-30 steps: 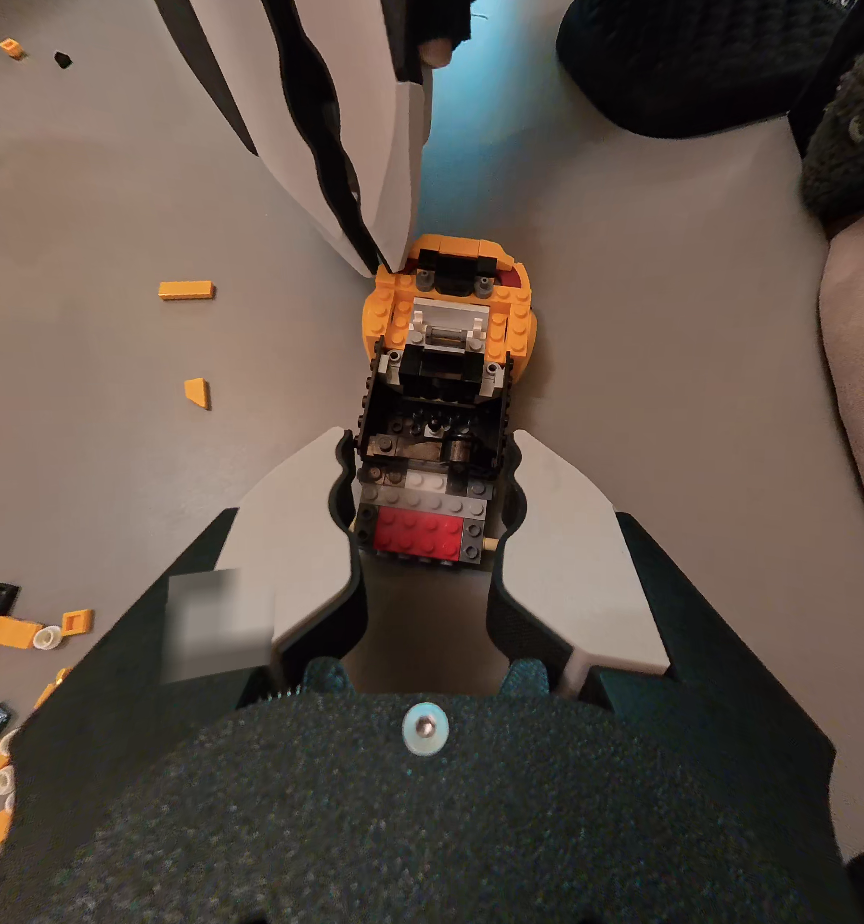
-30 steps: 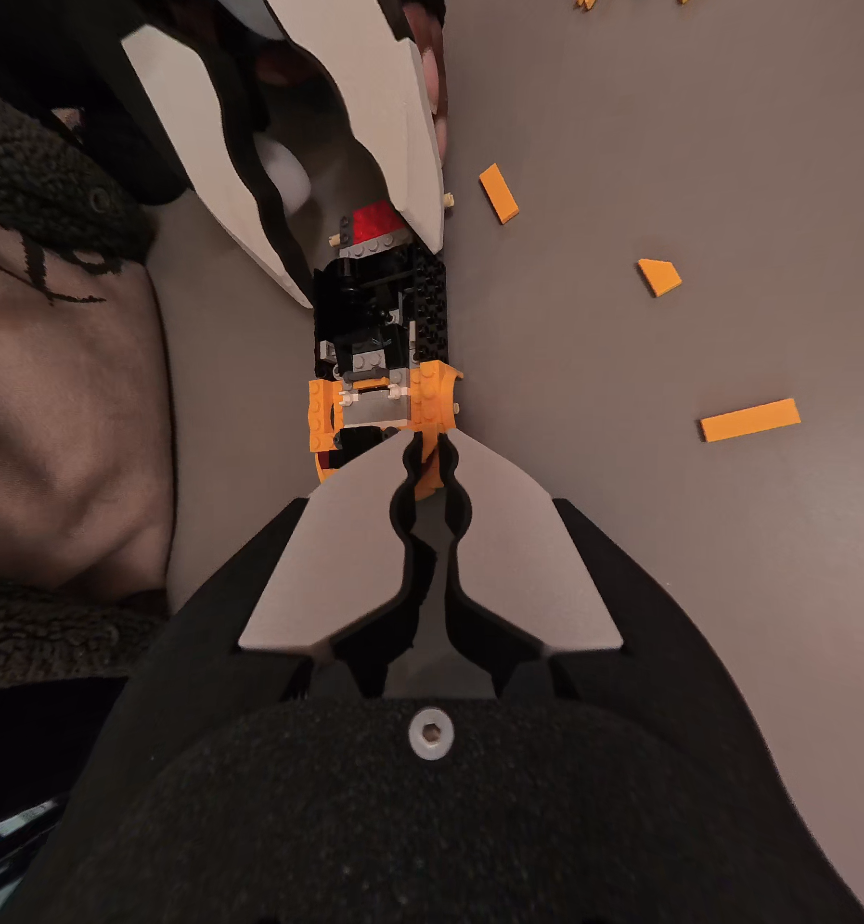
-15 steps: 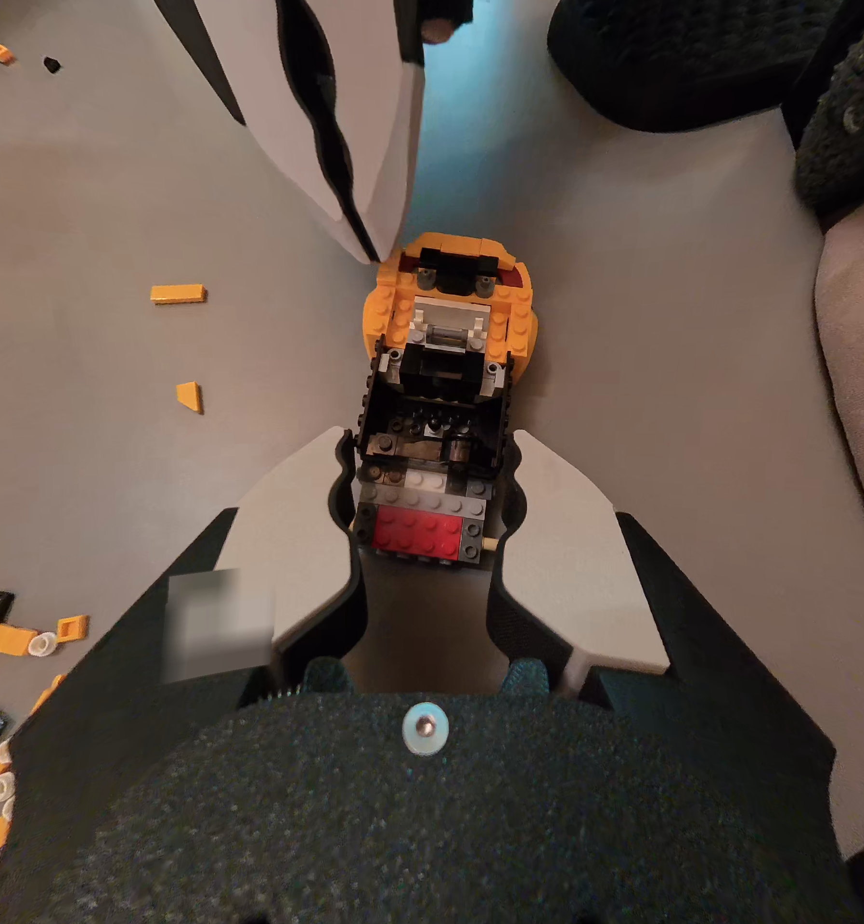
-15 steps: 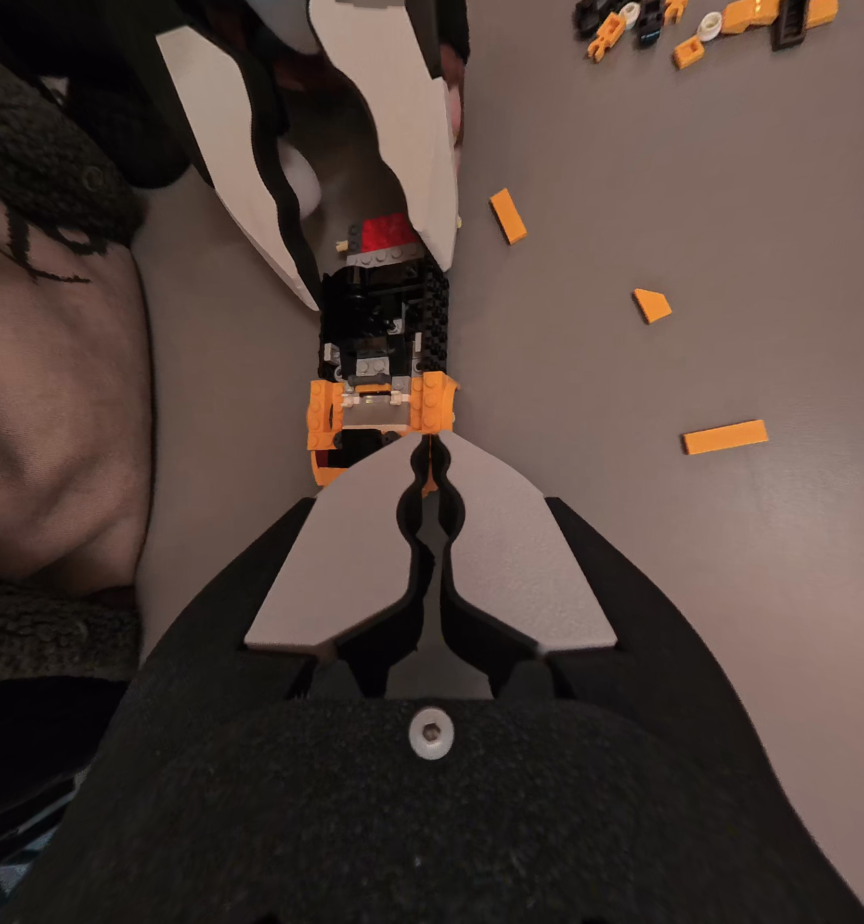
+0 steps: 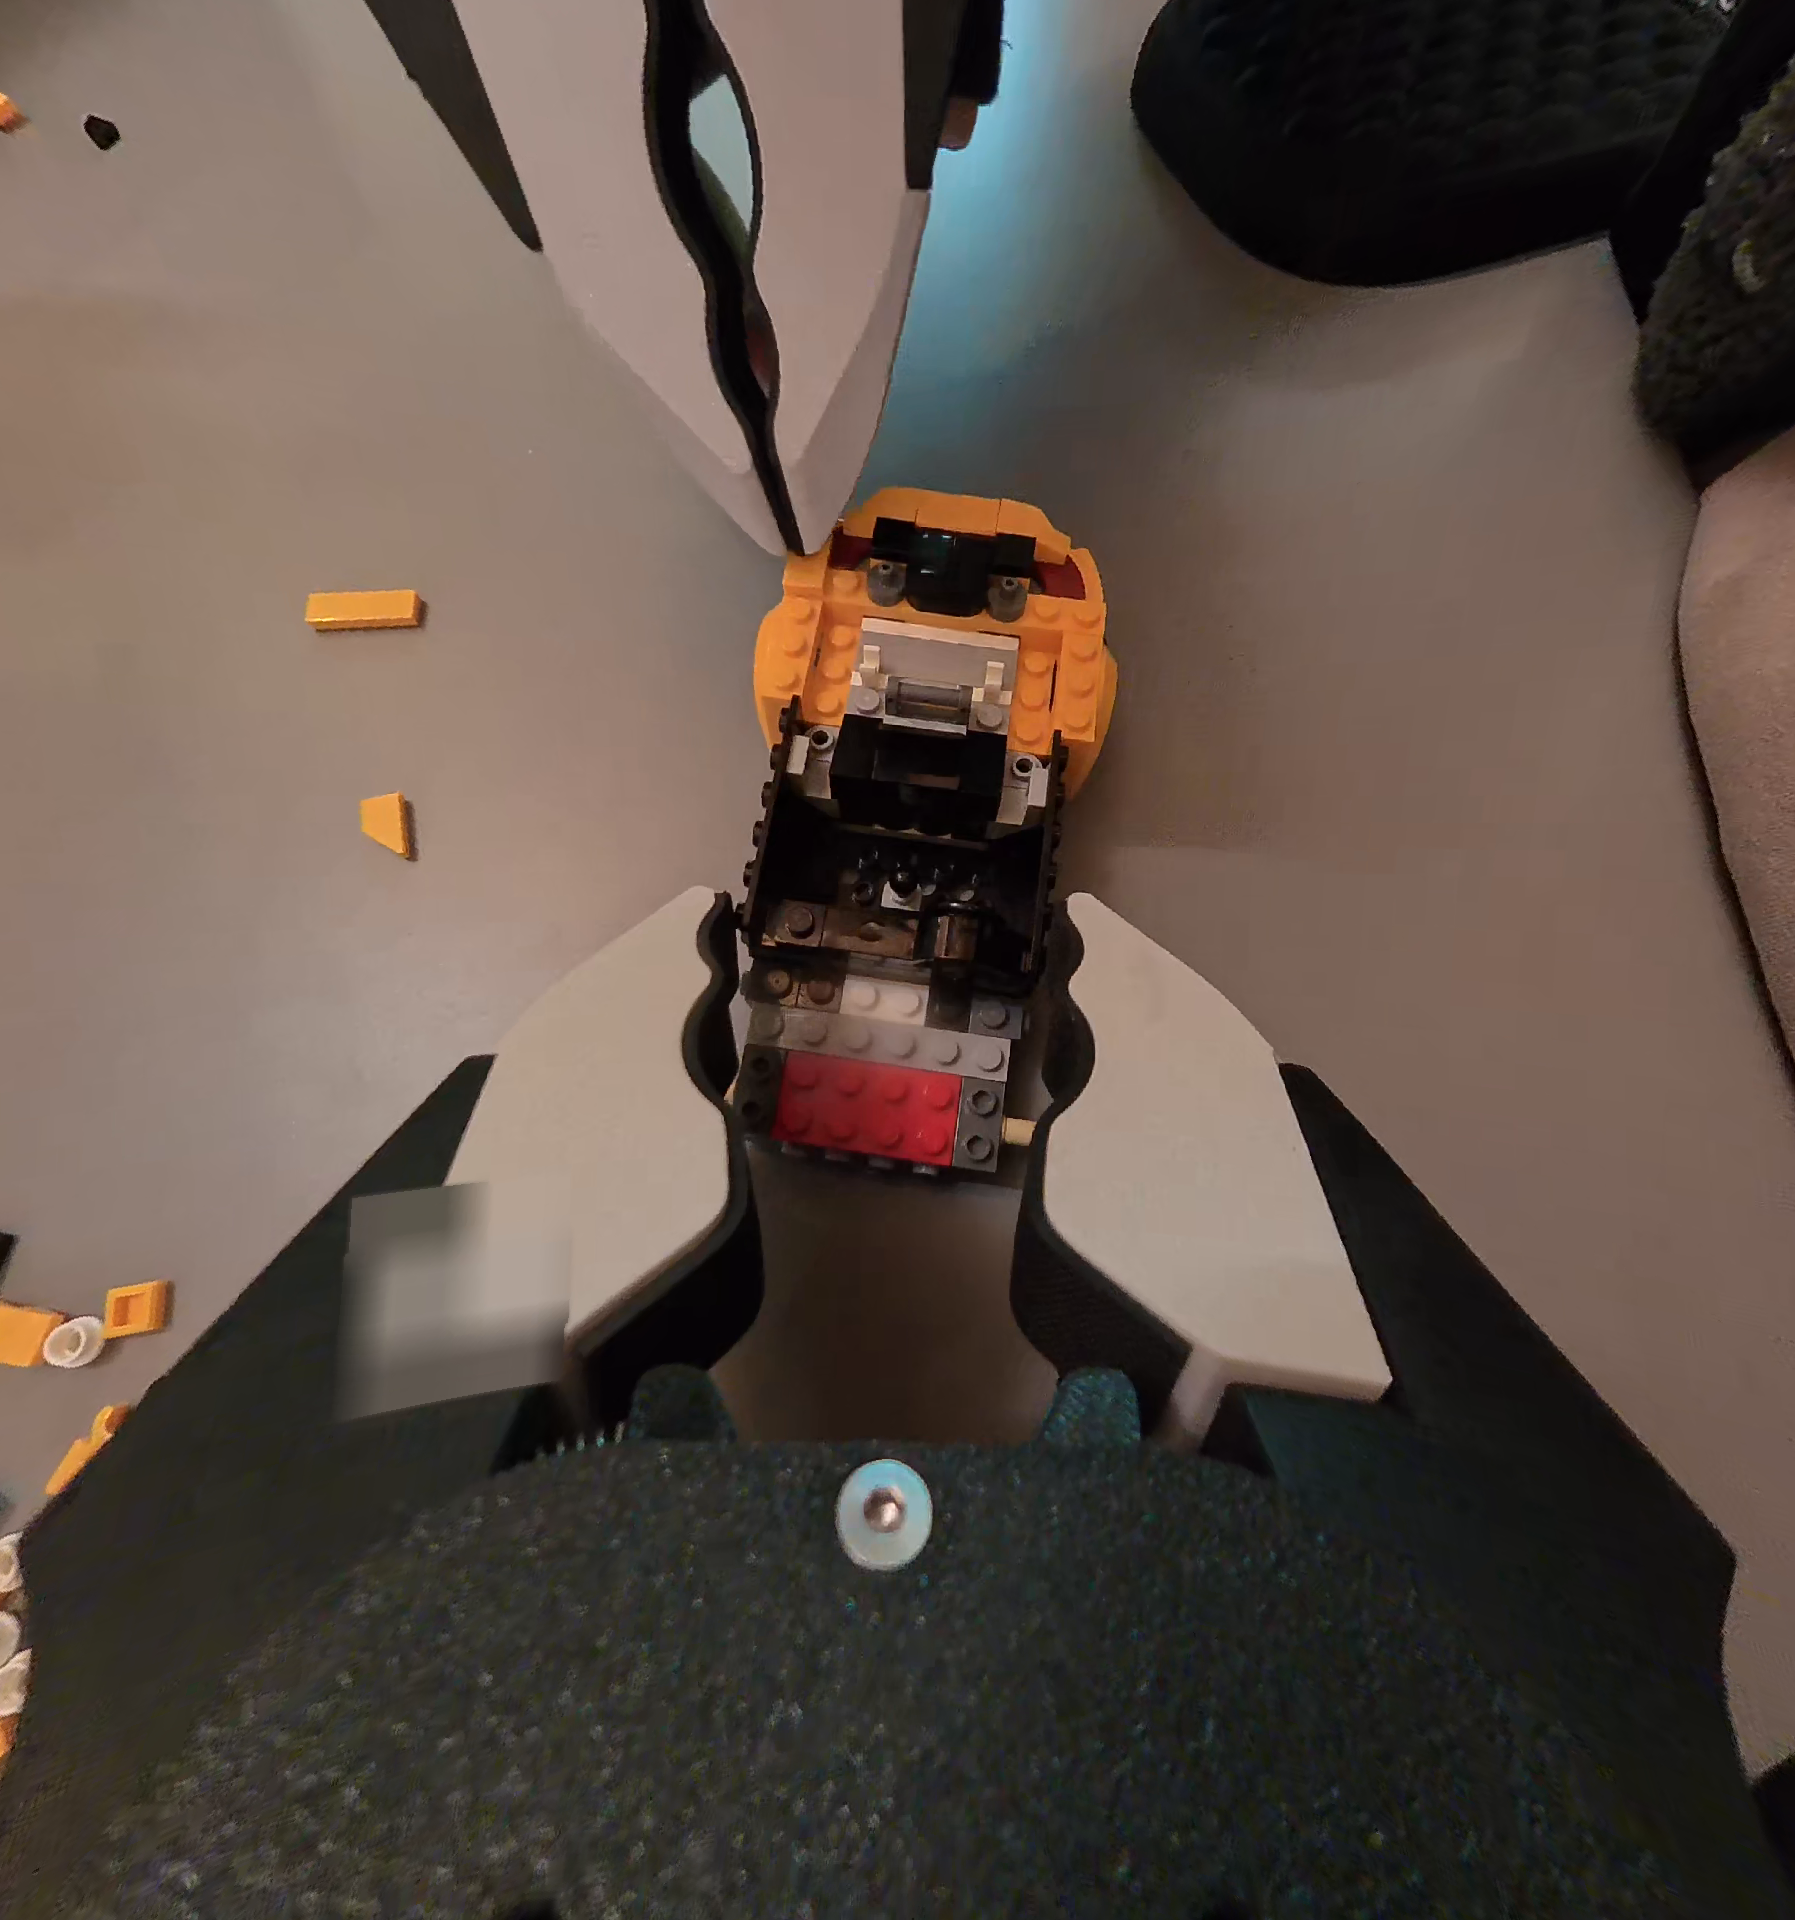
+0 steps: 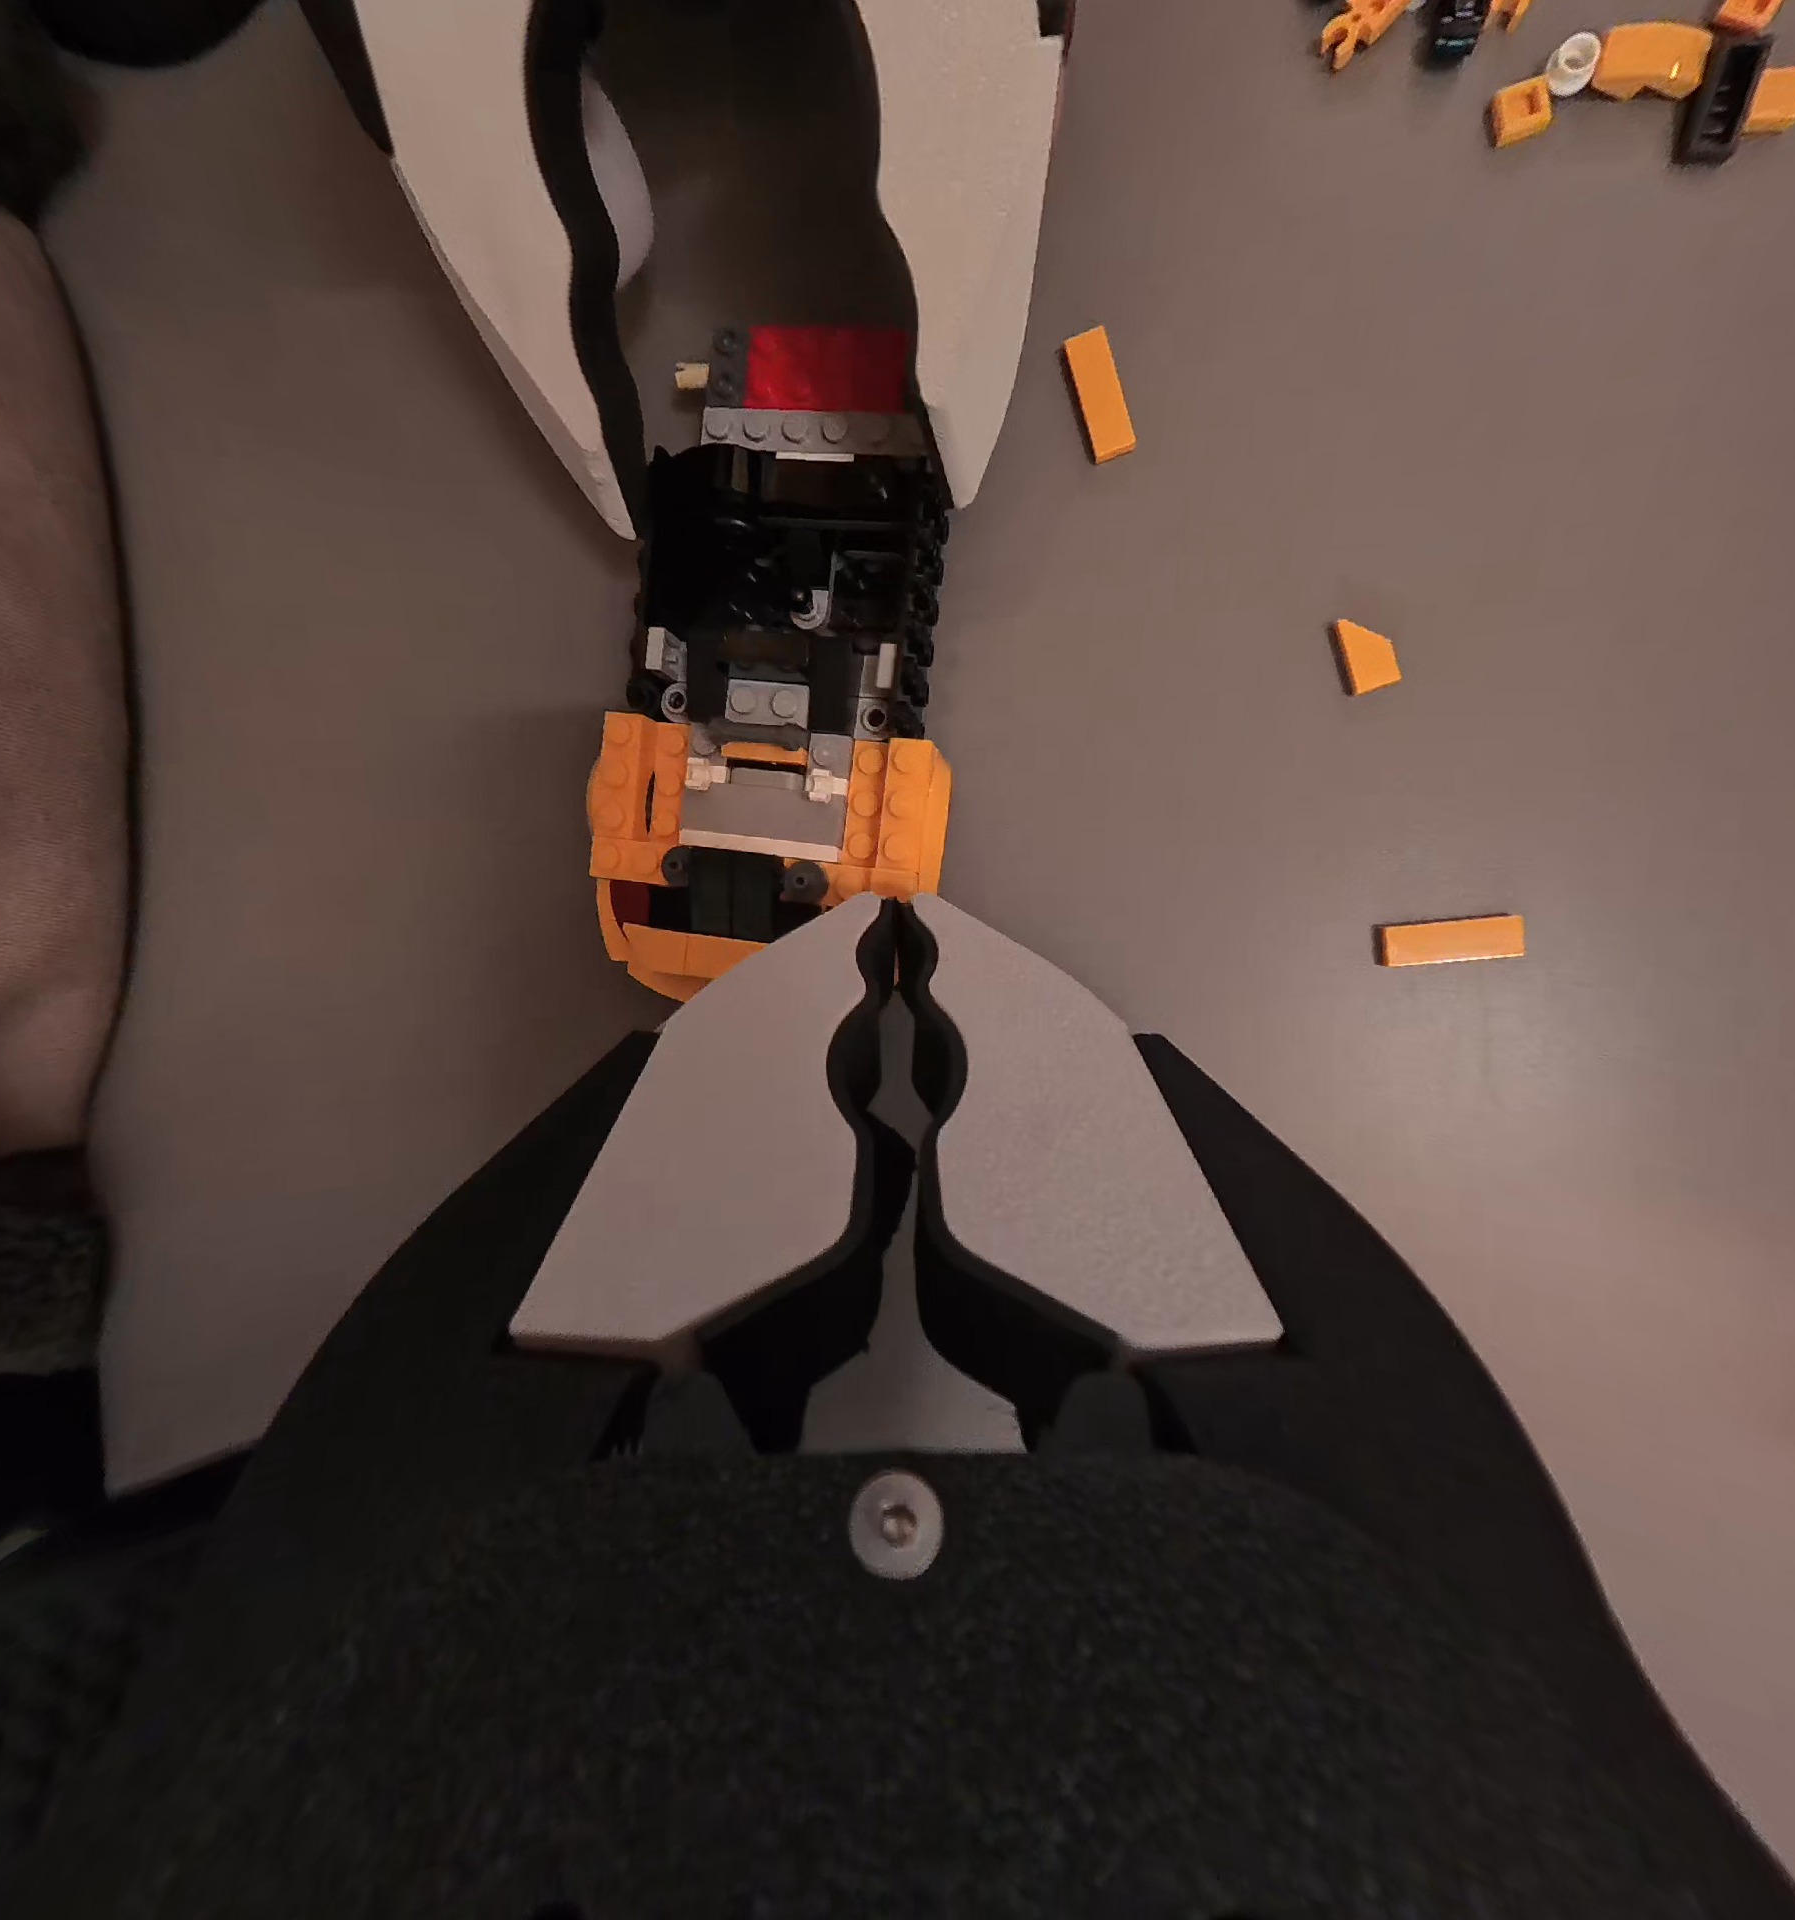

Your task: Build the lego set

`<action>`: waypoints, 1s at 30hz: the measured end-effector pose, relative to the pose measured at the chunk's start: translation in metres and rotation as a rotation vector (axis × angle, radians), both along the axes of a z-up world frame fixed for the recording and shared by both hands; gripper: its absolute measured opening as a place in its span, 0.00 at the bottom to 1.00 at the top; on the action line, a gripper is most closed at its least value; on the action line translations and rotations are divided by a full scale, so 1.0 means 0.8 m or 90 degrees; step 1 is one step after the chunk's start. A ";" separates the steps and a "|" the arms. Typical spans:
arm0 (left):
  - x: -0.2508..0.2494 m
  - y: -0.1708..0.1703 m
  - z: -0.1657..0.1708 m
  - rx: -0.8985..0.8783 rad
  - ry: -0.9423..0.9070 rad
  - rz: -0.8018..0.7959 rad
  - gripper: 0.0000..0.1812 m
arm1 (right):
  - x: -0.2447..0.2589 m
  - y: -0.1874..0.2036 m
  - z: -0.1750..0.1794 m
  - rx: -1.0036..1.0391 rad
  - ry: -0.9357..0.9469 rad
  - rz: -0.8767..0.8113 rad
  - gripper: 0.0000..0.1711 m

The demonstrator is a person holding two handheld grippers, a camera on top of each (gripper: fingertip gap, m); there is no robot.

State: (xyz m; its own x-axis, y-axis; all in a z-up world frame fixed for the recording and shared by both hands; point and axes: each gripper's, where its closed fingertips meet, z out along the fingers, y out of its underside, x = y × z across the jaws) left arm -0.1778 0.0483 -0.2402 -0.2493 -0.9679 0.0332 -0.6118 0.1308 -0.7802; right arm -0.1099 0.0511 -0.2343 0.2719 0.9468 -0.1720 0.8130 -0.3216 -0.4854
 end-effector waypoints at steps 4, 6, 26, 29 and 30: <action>0.000 0.000 0.000 0.001 0.000 0.000 0.31 | 0.000 0.000 0.000 0.018 -0.002 -0.001 0.00; 0.000 0.000 0.000 0.002 0.001 -0.001 0.31 | -0.001 -0.001 0.000 0.022 -0.003 -0.007 0.00; 0.007 0.004 0.009 -0.310 0.050 0.066 0.31 | 0.006 -0.035 -0.013 0.043 0.164 -0.096 0.40; 0.007 0.005 0.012 -0.389 0.067 0.078 0.31 | 0.005 -0.035 -0.008 0.003 0.208 -0.124 0.38; 0.007 0.005 0.013 -0.415 0.072 0.084 0.31 | 0.006 -0.034 -0.006 -0.015 0.223 -0.136 0.37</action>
State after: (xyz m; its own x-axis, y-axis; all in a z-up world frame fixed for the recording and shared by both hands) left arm -0.1723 0.0525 -0.2298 -0.0912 -0.7634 0.6395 -0.6730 -0.4260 -0.6046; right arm -0.1053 0.0238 -0.2394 0.3824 0.8704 -0.3100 0.5134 -0.4791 -0.7119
